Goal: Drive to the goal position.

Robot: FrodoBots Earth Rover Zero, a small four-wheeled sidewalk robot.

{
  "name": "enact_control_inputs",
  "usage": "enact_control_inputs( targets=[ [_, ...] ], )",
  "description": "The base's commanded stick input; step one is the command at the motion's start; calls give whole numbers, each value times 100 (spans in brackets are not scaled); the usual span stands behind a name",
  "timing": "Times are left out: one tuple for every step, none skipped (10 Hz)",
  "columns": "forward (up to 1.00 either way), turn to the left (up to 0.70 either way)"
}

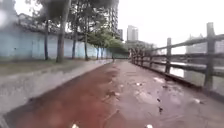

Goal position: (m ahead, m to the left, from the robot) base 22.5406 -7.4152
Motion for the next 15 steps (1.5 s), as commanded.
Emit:
enact_control_inputs(
  targets=[
    [85,2],
    [85,2],
    [85,2],
    [85,2],
    [85,2],
    [85,2],
    [85,2],
    [85,2],
    [85,2],
    [85,-8],
    [85,-22],
    [85,-32],
    [85,-32],
    [85,-32],
    [85,-32]
  ],
)
